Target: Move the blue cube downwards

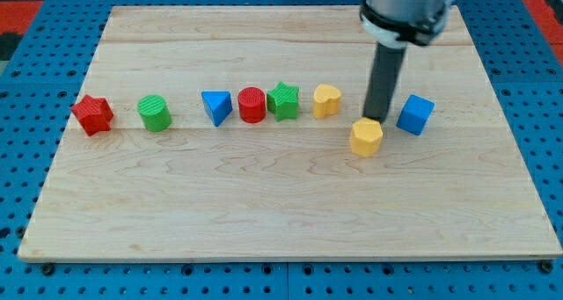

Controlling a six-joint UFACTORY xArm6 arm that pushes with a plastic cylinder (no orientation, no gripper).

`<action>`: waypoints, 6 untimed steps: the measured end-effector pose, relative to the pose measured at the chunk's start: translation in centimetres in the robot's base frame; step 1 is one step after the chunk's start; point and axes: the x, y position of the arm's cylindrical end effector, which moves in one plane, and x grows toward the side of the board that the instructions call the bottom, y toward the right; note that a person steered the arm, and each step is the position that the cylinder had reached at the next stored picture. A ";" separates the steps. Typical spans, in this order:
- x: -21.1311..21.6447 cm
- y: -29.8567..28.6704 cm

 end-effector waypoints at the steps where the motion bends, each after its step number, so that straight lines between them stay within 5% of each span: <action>1: -4.4 0.6; 2: -7.6 1.6; 4: 6.7 5.2; 6: 7.3 3.5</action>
